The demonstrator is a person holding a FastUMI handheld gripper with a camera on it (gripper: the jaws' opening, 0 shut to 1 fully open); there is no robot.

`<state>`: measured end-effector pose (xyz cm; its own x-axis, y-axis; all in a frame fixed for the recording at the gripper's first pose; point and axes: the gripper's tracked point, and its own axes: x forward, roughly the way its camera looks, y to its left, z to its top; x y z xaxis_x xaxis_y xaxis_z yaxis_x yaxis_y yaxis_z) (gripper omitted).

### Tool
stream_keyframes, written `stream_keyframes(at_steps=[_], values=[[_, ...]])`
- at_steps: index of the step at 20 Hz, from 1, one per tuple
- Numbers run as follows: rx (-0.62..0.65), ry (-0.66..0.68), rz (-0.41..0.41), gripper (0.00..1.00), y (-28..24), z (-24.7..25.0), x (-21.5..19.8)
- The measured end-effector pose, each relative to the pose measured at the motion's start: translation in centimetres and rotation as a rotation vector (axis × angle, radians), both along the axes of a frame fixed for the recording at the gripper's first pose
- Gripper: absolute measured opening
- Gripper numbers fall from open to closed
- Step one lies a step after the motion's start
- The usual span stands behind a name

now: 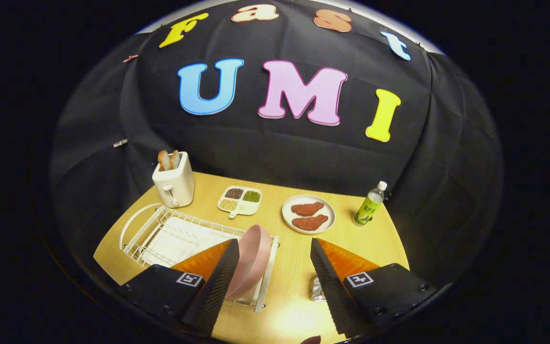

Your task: Take the plate from the dish rack, then take the spoon from the basket and place it into the plate.

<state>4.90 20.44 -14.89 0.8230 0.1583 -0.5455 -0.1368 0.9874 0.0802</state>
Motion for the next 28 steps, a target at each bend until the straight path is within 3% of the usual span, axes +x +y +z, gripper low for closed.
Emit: stream_keyframes(at_steps=[5,6,9,13,14,22,28], values=[[-0.085,0.158,-0.032,0.85,2.6,-5.5,0.5],[-0.092,0.191,-0.043,0.77,3.1,-6.6,0.4],[-0.098,0.244,-0.106,0.66,3.7,-8.9,0.8],[-0.145,0.289,-0.227,0.30,2.9,-10.1,1.1],[-0.149,0.286,-0.239,0.26,3.3,-9.8,1.3],[-0.290,0.175,-0.240,0.20,2.9,-4.6,3.0],[-0.205,0.138,-0.221,0.18,3.1,-2.1,2.0]])
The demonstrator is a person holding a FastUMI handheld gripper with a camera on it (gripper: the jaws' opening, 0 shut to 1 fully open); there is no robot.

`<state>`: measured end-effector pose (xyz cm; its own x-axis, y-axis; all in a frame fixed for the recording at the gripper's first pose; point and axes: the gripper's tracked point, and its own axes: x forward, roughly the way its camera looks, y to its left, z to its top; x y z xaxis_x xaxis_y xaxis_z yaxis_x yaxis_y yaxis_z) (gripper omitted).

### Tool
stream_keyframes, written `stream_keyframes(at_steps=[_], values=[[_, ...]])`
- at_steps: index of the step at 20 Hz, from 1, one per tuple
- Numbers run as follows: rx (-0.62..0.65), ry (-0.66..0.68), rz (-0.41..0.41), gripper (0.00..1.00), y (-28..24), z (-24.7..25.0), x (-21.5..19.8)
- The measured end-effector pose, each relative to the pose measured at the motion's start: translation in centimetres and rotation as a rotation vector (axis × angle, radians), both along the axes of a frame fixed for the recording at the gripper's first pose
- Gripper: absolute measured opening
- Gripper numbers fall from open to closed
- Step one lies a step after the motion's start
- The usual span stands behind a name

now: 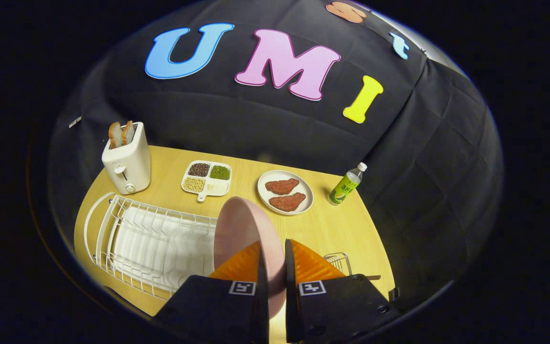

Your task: Take the plate from the dish rack, then take the spoon from the basket and place it into the plate.

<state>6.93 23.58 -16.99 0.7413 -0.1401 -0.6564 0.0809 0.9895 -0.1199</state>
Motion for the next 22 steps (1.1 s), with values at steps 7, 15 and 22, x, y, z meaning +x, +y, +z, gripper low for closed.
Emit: stream_keyframes(at_steps=[7,15,22], values=[[0.296,0.029,0.053,0.18,-0.4,0.8,-5.6],[0.559,0.202,0.101,0.18,0.6,-3.6,-16.0],[0.634,0.328,0.107,0.18,1.6,-9.0,-21.8]])
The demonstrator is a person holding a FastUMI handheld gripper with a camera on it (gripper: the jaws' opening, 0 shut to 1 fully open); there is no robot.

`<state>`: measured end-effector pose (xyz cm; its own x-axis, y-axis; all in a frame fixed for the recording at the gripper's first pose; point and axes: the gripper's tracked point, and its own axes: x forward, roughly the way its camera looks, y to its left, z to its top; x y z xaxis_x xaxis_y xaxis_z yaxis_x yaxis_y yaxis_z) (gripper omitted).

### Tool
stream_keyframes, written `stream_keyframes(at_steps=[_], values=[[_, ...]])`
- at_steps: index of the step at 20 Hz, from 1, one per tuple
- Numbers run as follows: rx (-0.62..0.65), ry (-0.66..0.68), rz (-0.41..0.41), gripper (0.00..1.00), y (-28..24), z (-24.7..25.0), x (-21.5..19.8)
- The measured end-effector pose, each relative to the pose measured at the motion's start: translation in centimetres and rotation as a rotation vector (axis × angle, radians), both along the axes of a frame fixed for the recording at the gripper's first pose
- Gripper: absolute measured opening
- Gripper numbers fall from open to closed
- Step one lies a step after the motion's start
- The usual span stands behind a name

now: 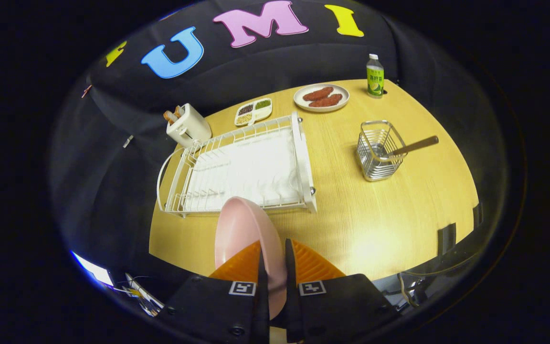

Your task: Take the plate from the dish rack, then take the spoon from the basket and place it into the plate.

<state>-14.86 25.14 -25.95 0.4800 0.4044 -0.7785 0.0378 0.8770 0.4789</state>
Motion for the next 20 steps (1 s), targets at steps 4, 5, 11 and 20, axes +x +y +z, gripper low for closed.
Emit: stream_keyframes(at_steps=[4,5,11,20], values=[[0.058,0.071,-0.043,0.18,0.4,-3.8,-0.8],[0.073,0.087,-0.057,0.18,0.4,-4.7,-0.7],[0.080,0.123,-0.087,0.18,0.0,-8.9,0.8],[-0.046,0.161,-0.105,0.32,-2.0,-12.5,1.3]])
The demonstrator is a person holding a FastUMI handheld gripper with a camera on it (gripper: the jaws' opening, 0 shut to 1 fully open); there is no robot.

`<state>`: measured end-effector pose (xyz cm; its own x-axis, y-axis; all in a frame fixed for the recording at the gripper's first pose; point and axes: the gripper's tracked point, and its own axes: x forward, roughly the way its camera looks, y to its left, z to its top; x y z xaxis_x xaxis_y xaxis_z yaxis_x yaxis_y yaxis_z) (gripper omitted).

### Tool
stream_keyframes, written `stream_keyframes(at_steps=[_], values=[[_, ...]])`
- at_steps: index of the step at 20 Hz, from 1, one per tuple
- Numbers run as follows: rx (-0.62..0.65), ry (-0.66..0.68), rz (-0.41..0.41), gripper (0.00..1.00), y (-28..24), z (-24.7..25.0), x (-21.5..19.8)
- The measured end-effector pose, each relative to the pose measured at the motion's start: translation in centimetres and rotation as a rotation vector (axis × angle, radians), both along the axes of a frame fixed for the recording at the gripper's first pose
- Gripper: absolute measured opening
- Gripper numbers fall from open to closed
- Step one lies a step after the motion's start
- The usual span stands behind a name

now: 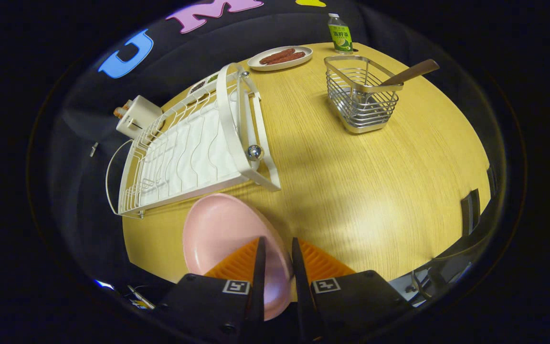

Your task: Take the plate from the dish rack, then take the spoon from the basket and place it into the plate.

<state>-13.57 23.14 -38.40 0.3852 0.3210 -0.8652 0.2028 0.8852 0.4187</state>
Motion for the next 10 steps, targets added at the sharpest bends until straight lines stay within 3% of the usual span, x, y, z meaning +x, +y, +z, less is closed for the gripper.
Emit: stream_keyframes(at_steps=[1,3,4,10], values=[[0.002,-0.004,-0.015,0.33,-0.3,0.2,0.2],[0.012,-0.014,-0.045,0.51,-0.9,0.6,0.7],[0.009,-0.025,-0.055,0.69,-1.3,0.8,0.9],[-0.025,-0.100,-0.057,0.90,-4.1,3.0,1.5]])
